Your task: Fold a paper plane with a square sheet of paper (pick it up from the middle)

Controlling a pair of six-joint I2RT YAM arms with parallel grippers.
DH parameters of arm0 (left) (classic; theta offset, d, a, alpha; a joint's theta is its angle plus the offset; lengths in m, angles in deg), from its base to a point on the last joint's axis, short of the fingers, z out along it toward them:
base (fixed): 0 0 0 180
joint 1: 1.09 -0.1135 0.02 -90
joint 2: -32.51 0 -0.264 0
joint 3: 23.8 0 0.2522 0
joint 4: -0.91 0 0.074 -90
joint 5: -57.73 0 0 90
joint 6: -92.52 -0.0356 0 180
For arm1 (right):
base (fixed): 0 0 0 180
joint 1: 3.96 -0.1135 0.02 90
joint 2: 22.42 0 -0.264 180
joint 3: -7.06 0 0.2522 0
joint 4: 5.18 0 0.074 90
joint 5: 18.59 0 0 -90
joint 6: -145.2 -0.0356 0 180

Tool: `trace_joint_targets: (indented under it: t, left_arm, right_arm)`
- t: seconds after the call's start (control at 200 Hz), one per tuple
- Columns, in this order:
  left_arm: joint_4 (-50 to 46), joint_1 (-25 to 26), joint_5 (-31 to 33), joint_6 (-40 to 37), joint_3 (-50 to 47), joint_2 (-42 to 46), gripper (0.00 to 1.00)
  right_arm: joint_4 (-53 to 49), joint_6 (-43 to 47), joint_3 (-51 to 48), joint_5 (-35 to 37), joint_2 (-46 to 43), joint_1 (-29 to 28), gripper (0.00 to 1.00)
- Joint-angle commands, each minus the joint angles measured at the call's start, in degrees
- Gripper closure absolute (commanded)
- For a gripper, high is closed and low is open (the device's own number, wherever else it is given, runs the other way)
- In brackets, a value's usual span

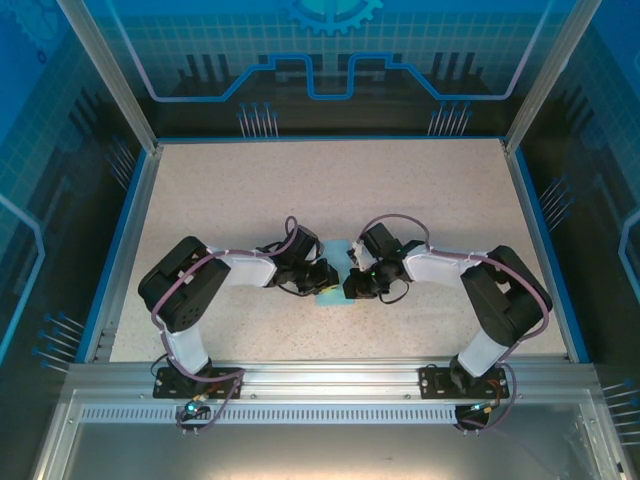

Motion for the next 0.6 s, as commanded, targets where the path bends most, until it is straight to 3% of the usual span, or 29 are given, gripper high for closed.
trace_joint_targets:
  t: [0.0,0.595]
  left_arm:
    - [-2.31,-0.28,2.4,1.38,0.22,-0.45,0.8]
    - [-2.13,-0.31,3.36,2.34,-0.2,-0.62,0.8]
  right_arm:
    - [-2.62,-0.49,-0.32,2.56,1.19,-0.67,0.87]
    - [-3.4,-0.31,-0.91,2.82,2.18,-0.66,0.87]
